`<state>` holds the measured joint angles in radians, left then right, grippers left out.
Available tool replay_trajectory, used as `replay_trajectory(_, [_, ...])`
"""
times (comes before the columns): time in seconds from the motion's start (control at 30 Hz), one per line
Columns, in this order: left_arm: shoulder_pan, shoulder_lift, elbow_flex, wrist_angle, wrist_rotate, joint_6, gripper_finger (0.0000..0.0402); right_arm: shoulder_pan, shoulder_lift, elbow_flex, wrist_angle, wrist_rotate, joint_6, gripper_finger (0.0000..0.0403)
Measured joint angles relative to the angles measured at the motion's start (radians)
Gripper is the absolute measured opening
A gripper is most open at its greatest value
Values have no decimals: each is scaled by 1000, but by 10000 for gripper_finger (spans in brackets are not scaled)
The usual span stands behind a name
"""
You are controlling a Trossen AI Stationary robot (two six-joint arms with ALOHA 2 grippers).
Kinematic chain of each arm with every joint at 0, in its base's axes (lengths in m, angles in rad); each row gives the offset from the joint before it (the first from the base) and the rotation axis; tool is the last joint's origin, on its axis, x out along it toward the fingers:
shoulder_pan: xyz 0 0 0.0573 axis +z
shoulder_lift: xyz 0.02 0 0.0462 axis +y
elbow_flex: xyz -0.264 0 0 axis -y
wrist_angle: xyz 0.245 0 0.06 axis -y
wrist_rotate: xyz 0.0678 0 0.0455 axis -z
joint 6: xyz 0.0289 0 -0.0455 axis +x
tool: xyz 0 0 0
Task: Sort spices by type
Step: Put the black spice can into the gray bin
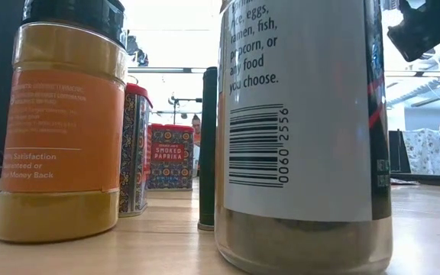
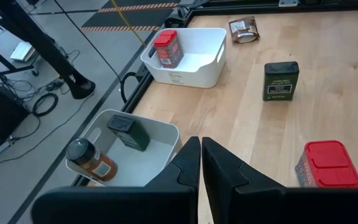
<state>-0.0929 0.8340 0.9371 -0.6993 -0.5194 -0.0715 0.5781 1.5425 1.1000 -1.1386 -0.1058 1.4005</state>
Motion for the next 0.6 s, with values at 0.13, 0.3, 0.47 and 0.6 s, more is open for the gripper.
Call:
replay_trajectory(0.13, [0, 0, 0, 0, 0, 0, 20, 0, 0, 0, -2, 1, 1, 0])
replay_trajectory(0.3, [0, 0, 0, 1, 0, 0, 20, 0, 0, 0, -28, -2, -3, 0])
replay_trajectory(0.47, [0, 0, 0, 1, 0, 0, 20, 0, 0, 3, -27, 51, -26, 0])
replay_trajectory(0.6, [0, 0, 0, 3, 0, 0, 20, -4, 0, 30, -22, 132, -68, 0])
